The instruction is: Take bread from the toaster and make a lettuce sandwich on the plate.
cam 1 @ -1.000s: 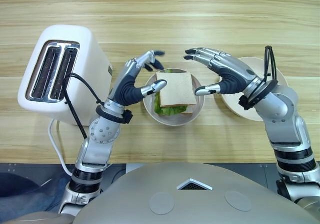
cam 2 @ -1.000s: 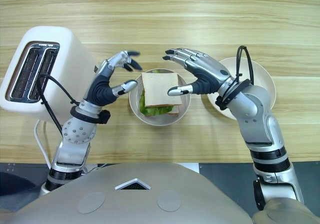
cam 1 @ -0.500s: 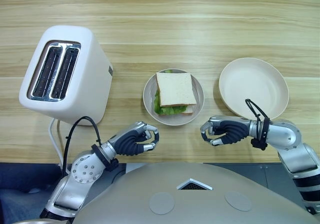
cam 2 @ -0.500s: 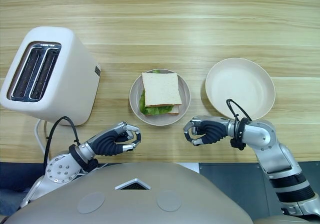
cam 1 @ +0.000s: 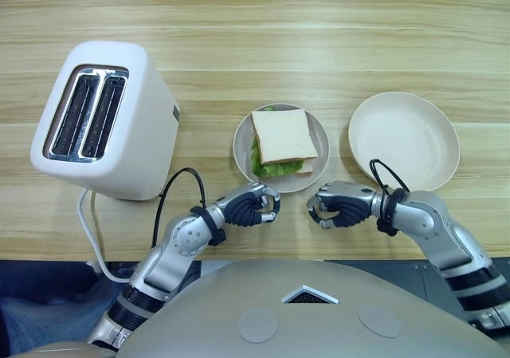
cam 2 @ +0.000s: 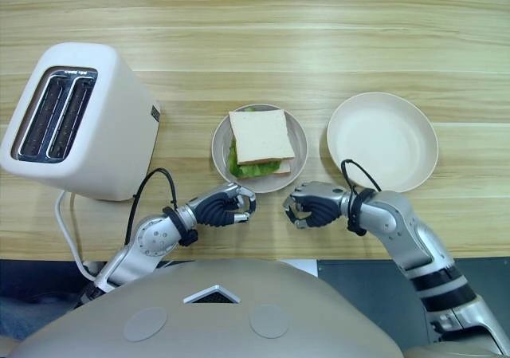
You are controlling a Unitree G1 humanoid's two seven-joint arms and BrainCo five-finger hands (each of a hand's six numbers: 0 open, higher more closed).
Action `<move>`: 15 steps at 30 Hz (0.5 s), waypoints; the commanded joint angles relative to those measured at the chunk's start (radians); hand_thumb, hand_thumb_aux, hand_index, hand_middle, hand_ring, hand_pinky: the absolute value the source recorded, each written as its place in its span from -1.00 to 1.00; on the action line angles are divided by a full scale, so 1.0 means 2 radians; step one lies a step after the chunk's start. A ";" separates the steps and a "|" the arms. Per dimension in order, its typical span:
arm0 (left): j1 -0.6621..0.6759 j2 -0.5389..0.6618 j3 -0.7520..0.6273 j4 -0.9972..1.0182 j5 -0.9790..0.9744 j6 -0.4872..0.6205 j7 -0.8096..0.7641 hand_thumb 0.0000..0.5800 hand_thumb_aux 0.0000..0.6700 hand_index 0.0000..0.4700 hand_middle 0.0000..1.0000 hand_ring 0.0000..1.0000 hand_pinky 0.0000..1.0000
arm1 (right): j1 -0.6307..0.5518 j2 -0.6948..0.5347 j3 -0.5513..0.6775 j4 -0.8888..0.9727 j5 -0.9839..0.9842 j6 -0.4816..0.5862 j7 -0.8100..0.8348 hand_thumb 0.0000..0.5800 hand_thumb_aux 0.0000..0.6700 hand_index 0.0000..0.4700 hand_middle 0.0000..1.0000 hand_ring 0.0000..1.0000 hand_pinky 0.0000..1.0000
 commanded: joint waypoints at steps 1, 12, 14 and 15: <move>-0.033 0.008 0.020 0.046 0.008 0.027 -0.002 1.00 1.00 1.00 1.00 1.00 1.00 | -0.076 0.039 0.015 0.076 -0.012 0.017 -0.015 1.00 1.00 1.00 1.00 1.00 1.00; -0.252 -0.042 0.053 0.276 -0.002 -0.002 0.044 1.00 1.00 1.00 1.00 1.00 1.00 | -0.267 0.155 0.036 0.341 -0.006 -0.011 -0.100 1.00 1.00 1.00 1.00 1.00 1.00; -0.285 -0.053 0.057 0.323 -0.005 -0.018 0.059 1.00 1.00 1.00 1.00 1.00 1.00 | -0.286 0.171 0.033 0.373 0.002 -0.021 -0.113 1.00 1.00 1.00 1.00 1.00 1.00; -0.295 -0.057 0.057 0.340 -0.007 -0.026 0.063 1.00 1.00 1.00 1.00 1.00 1.00 | -0.292 0.177 0.031 0.383 0.007 -0.025 -0.118 1.00 1.00 1.00 1.00 1.00 1.00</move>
